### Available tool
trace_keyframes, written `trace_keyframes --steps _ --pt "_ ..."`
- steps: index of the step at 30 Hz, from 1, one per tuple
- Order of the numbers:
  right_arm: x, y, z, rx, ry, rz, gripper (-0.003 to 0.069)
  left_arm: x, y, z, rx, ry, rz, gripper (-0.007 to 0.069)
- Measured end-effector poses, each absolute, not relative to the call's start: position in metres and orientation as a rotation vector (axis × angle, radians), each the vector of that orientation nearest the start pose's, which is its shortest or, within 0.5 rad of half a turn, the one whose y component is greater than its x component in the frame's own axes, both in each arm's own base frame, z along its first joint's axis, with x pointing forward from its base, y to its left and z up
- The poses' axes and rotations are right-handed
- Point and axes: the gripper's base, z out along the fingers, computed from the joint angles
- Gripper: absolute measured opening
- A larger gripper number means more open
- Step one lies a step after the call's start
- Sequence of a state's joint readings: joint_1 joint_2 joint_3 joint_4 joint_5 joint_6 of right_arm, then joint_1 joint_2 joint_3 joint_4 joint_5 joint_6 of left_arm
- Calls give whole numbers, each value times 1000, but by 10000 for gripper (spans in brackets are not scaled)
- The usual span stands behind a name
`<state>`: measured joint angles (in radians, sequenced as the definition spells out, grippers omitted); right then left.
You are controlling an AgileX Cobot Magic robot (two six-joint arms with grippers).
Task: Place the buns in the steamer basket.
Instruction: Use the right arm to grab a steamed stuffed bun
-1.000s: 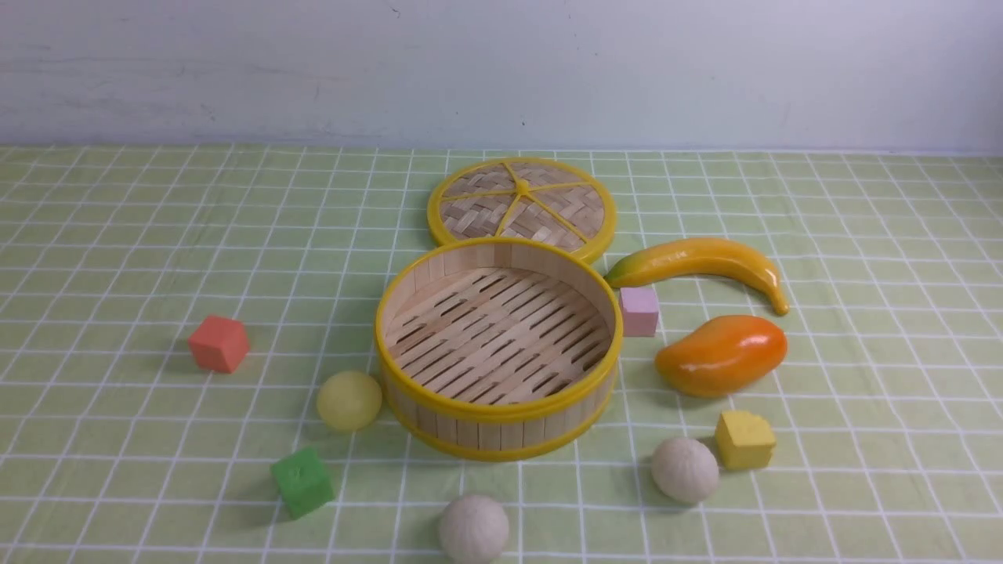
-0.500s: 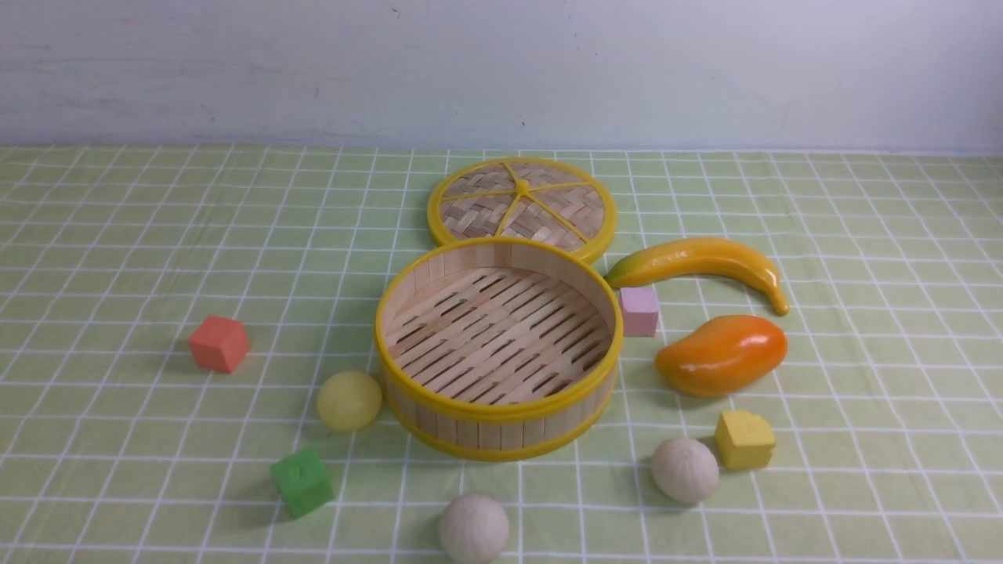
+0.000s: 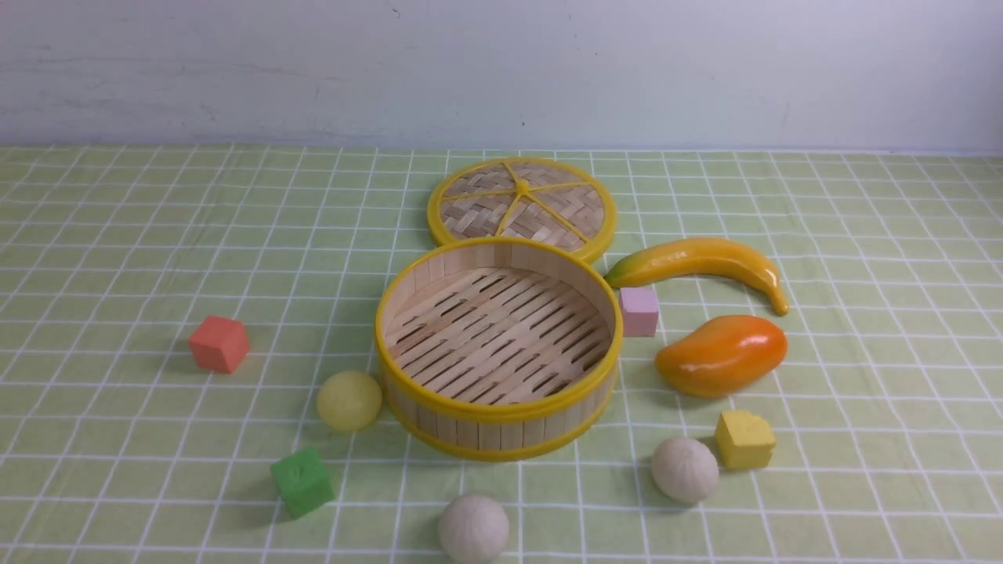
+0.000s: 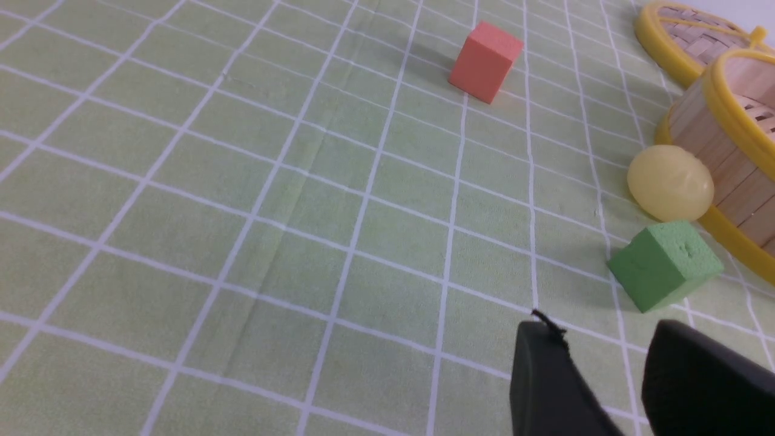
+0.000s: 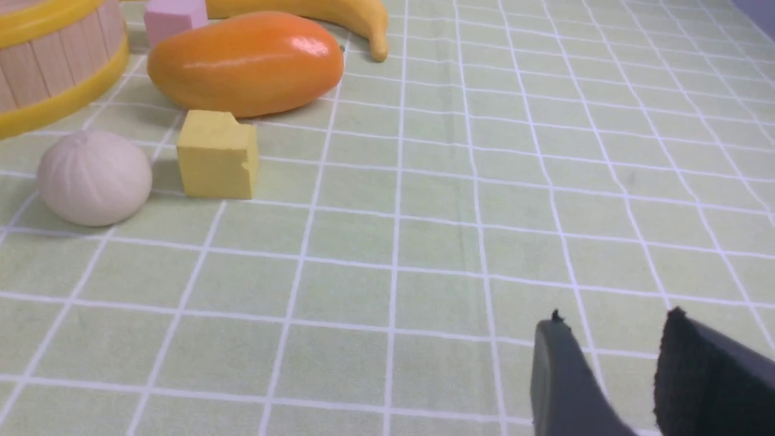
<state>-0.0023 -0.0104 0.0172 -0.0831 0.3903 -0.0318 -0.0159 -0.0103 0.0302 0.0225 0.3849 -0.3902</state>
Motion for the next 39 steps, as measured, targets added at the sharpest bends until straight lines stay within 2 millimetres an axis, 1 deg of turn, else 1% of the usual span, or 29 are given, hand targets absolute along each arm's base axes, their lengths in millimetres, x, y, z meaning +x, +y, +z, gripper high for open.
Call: trace_keyframes --steps 3,6,7,8,9,10,11,12,15,16,17,21,23,24,25,26,27,29,30,31,32,33,35,37,39 --pt "53 -3 174 -84 1861 -114 239 52 0 169 -339 1866 -255 238" --pt "56 -1 182 -30 1741 -45 239 52 0 169 -339 1866 -255 238" --pt "57 0 191 -3 1645 -13 239 52 0 169 -339 1866 -255 238" --pt "57 0 192 -1 1631 -10 239 52 0 169 -339 1866 -255 238" --pt "57 0 203 13 1509 5 239 52 0 169 -339 1866 -255 238" --pt "56 0 208 16 1459 7 239 52 0 169 -339 1866 -255 238" --pt "56 0 208 16 1459 7 239 52 0 169 -339 1866 -255 238" --pt "55 -1 216 18 1365 6 239 52 0 169 -339 1866 -255 238" --pt "51 0 231 15 1197 6 239 52 0 169 -339 1866 -255 238" --pt "49 0 235 15 1151 6 239 52 0 169 -339 1866 -255 238" --pt "49 0 235 15 1151 6 239 52 0 169 -339 1866 -255 238" --pt "39 0 252 24 934 30 239 52 0 169 -339 1866 -255 238" --pt "36 0 256 32 885 50 239 52 0 169 -339 1866 -255 238" --pt "33 -1 264 54 839 93 239 52 0 169 -339 1866 -255 238" --pt "33 -1 264 56 839 98 239 52 0 169 -339 1866 -255 238" --pt "29 -1 278 83 810 145 239 52 0 169 -339 1866 -255 238" --pt "26 -2 288 98 799 175 239 52 0 169 -339 1866 -255 238" --pt "17 -3 317 161 811 263 239 52 0 169 -339 1866 -255 238" --pt "12 -4 330 174 804 285 239 52 0 169 -339 1866 -255 238" --pt "11 -4 340 194 833 310 239 52 0 169 -339 1866 -255 238" --pt "7 -4 359 202 844 329 239 52 0 169 -339 1866 -255 238" --pt "11 -3 366 211 889 337 239 52 0 169 -339 1866 -255 238" --pt "16 -2 391 216 971 348 239 52 0 169 -339 1866 -255 238" --pt "26 -1 405 223 1053 352 239 52 0 169 -339 1866 -255 238" --pt "52 1 409 243 1223 353 239 52 0 169 -339 1866 -255 238"
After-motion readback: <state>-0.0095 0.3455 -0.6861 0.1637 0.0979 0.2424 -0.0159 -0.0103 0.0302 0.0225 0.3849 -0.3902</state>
